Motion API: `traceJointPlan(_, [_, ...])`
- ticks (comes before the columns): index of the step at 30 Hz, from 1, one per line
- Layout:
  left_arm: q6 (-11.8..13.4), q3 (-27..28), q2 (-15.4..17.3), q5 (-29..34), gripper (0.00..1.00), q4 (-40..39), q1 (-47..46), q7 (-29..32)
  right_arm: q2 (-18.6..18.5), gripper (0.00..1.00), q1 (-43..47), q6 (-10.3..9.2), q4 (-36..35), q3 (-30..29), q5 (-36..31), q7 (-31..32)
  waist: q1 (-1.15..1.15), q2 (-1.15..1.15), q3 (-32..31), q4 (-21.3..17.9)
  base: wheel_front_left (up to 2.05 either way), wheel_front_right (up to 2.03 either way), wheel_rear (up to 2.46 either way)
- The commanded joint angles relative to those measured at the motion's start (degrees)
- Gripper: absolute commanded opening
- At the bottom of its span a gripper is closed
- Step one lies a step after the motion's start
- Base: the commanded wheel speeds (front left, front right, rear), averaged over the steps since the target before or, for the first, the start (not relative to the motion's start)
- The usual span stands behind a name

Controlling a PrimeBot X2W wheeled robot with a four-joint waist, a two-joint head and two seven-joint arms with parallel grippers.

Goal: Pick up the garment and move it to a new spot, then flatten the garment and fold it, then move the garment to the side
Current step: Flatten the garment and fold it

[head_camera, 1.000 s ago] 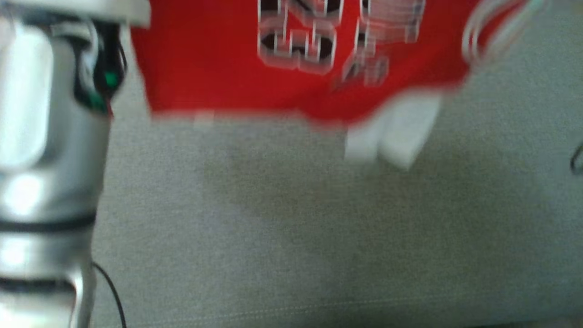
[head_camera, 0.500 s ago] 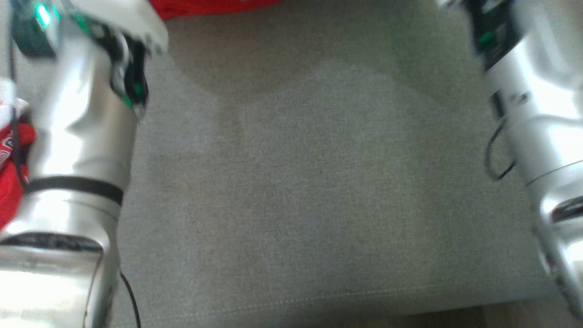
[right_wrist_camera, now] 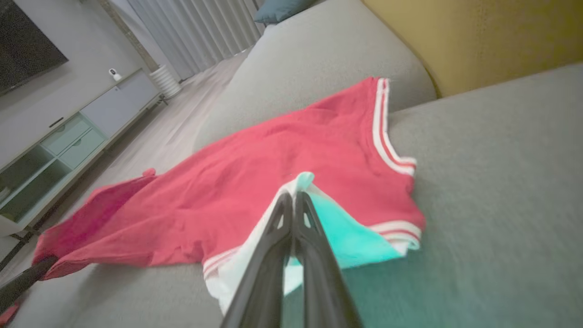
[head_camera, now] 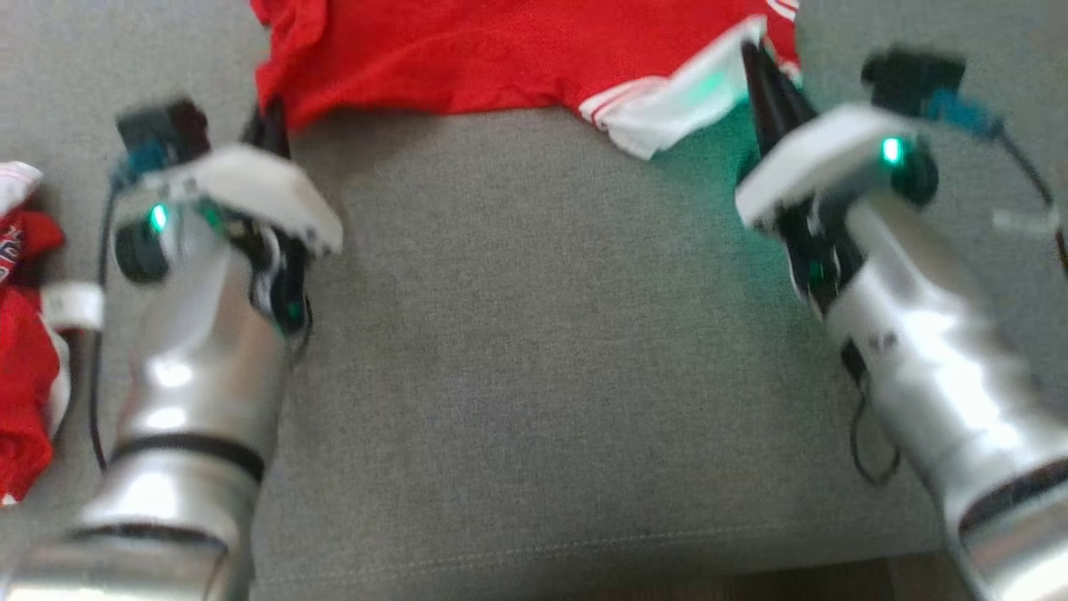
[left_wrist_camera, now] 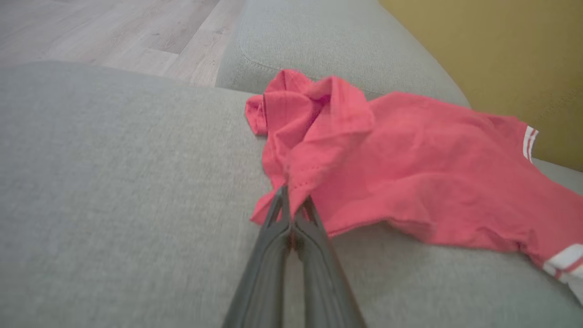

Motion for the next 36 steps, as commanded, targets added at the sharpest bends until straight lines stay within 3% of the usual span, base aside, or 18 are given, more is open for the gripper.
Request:
traceJointPlan(1, [-0.3,1.6,1.4,0.0,0.00,-3.0,2.4,-0.3,-0.7,0.00,3.5,0.22,-3.0,1.4,1.4,-0.9,0.00,0.00,-1.2,0.1,0.00,0.00,0.00])
traceJointPlan(7, [-1.6,3.7,1.7,1.1,0.00,-11.3,14.8,-0.3,-6.1,0.00,17.4,0.22,-11.5,3.9,6.3,-1.4,0.00,0.00,-5.0,-0.2,0.00,0.00,0.00])
traceJointPlan(12, [-1.1,5.8,3.4,2.5,0.00,-20.9,25.7,-0.3,-11.2,0.00,28.7,0.22,-21.1,2.4,8.3,-1.5,0.00,0.00,-7.7,-0.7,0.00,0.00,0.00])
traceJointPlan(16, [0.4,6.0,5.1,3.4,0.00,-30.3,35.6,0.4,-15.4,0.00,40.0,0.22,-30.7,-2.6,8.1,2.7,0.00,0.00,-10.1,-0.6,0.00,0.00,0.00])
traceJointPlan(20, [2.7,6.3,6.2,3.4,0.00,-41.3,43.3,5.1,-16.8,0.00,49.8,0.22,-39.1,-9.5,6.6,8.8,0.00,0.00,-11.5,-0.2,0.00,0.00,0.00])
traceJointPlan(26, [7.1,7.0,7.4,3.0,0.00,-60.1,55.9,15.4,-13.5,0.00,65.2,0.22,-54.8,-22.6,0.2,22.5,0.00,0.00,-12.9,-0.3,0.00,0.00,0.00])
traceJointPlan(27, [7.1,7.0,7.4,3.0,0.00,-60.1,55.9,15.4,-13.5,0.00,65.2,0.22,-54.8,-22.6,0.2,22.5,0.00,0.00,-12.9,-0.3,0.00,0.00,0.00])
traceJointPlan(32, [10.0,7.4,8.1,2.5,0.00,-72.3,63.8,23.2,-5.5,0.00,74.1,0.22,-68.8,-31.7,-6.8,35.6,0.00,0.00,-13.2,-0.5,0.00,0.00,0.00])
traceJointPlan(36, [10.3,6.9,9.1,1.4,0.00,-76.4,65.8,28.8,0.2,0.00,75.8,0.22,-75.7,-35.6,-10.5,43.6,0.00,0.00,-12.9,-0.2,0.00,0.00,0.00])
